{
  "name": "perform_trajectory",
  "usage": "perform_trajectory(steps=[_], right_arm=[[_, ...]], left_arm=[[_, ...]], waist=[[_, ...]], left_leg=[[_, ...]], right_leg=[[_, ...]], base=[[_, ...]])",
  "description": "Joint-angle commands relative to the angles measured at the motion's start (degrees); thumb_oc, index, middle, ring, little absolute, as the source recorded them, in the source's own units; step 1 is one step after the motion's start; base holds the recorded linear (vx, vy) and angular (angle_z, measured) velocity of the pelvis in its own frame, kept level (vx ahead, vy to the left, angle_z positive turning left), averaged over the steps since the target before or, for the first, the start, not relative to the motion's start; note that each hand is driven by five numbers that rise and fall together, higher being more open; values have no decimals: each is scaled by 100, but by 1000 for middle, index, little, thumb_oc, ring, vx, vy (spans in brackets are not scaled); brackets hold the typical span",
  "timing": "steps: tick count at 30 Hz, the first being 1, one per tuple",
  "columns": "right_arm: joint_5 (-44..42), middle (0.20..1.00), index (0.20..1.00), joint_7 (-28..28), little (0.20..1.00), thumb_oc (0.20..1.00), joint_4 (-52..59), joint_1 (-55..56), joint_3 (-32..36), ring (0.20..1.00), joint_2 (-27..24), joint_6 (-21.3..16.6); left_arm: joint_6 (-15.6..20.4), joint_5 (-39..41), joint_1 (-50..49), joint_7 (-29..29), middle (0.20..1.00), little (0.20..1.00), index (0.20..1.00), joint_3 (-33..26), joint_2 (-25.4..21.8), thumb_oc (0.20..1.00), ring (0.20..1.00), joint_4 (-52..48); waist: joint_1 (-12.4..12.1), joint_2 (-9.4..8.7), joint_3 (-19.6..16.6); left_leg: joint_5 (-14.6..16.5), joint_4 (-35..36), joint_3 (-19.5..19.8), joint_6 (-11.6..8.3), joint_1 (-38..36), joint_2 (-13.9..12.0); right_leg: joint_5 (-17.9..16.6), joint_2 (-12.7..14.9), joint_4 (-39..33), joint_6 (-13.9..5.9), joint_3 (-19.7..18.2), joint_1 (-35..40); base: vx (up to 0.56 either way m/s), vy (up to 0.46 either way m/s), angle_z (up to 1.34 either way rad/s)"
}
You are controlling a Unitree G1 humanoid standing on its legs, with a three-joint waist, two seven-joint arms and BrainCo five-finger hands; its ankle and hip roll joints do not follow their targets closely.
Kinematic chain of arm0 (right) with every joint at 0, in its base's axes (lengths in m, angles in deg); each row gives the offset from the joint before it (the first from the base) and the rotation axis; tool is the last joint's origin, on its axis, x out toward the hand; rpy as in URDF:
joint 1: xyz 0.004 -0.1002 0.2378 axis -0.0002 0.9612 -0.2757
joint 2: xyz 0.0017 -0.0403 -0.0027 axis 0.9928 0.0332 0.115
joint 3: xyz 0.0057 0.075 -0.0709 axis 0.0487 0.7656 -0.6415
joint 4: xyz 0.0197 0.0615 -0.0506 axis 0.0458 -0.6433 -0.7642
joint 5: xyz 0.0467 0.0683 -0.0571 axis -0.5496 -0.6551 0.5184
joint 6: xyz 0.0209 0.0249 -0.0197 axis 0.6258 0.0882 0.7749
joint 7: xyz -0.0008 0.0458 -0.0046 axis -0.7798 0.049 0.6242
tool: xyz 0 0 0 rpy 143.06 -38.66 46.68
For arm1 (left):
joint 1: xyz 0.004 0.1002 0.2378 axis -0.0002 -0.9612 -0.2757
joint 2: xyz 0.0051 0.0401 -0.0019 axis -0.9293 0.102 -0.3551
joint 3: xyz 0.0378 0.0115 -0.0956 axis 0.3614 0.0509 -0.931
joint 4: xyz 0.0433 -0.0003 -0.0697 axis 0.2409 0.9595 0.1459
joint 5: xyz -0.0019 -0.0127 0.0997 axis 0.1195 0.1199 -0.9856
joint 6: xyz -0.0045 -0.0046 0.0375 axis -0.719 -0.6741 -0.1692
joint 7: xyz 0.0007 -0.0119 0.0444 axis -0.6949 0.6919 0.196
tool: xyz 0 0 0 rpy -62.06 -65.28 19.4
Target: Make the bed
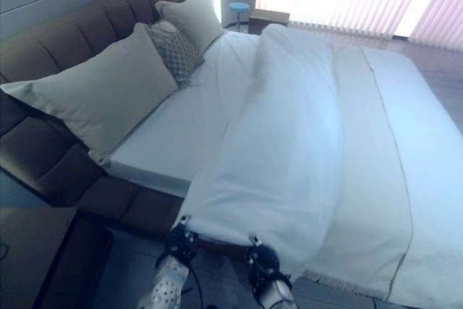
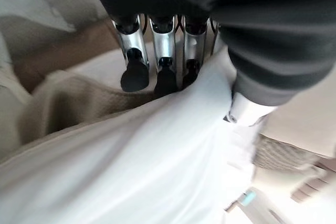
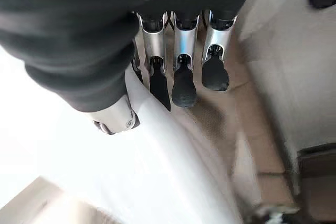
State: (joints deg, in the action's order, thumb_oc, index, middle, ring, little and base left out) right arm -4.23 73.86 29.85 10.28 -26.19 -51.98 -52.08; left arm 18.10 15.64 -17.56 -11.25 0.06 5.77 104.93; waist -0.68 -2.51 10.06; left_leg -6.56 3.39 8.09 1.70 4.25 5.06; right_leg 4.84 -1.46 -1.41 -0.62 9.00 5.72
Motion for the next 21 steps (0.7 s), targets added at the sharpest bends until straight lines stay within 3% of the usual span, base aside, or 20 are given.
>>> perform_trajectory(steps=[1,5,6,9,12,16,21], right_arm=[[-62,200,200,120,200,200,-196,254,361,200,-196,-143],[111,200,200,197,200,200,-958,110,349,200,-204,75],[71,200,200,274,200,200,-1051,15,363,200,-217,35],[-18,200,200,387,200,200,-1450,-227,448,200,-267,15],[-218,200,200,562,200,200,-1938,-457,428,200,-106,98],[-399,200,200,650,200,200,-2209,-596,458,200,69,157],[-489,200,200,746,200,200,-2348,-819,340,200,136,66]], left_arm=[[338,111,-504,142,200,200,200,-442,-556,200,200,167],[327,410,-523,190,200,200,200,-450,-442,200,200,645],[328,403,-482,197,200,200,200,-394,-432,200,200,681],[300,607,-242,187,200,200,200,-274,-256,200,200,1205],[224,950,-189,274,200,200,200,-299,-110,200,200,1617],[174,1058,-111,337,200,200,200,-327,-42,200,200,2021],[164,834,120,375,200,200,200,-197,-152,200,200,2308]], waist=[[-92,-16,-229],[-98,56,-56],[-78,77,64],[-54,91,455],[-131,23,472],[-94,121,320],[-132,105,442]], left_leg=[[247,161,-453,-332,-96,124],[192,161,-373,-349,-84,133],[200,-64,-359,-354,65,157],[426,-1120,-569,-621,724,214],[678,-1366,-297,-497,890,76],[442,-567,-278,-350,732,-102],[278,-108,-413,-291,651,-91]], right_leg=[[-442,-76,12,-286,-37,-654],[-415,-67,-6,-236,19,-677],[-412,-42,49,-217,12,-771],[-517,145,89,-188,119,-987],[-642,231,7,-268,-54,-1073],[-598,202,58,-271,-129,-1267],[-689,223,26,-288,-156,-1456]], base=[[-9,-22,7],[-41,-26,16],[-162,-13,17],[-188,15,48],[-9,42,51],[79,84,-15],[3,109,-1]])
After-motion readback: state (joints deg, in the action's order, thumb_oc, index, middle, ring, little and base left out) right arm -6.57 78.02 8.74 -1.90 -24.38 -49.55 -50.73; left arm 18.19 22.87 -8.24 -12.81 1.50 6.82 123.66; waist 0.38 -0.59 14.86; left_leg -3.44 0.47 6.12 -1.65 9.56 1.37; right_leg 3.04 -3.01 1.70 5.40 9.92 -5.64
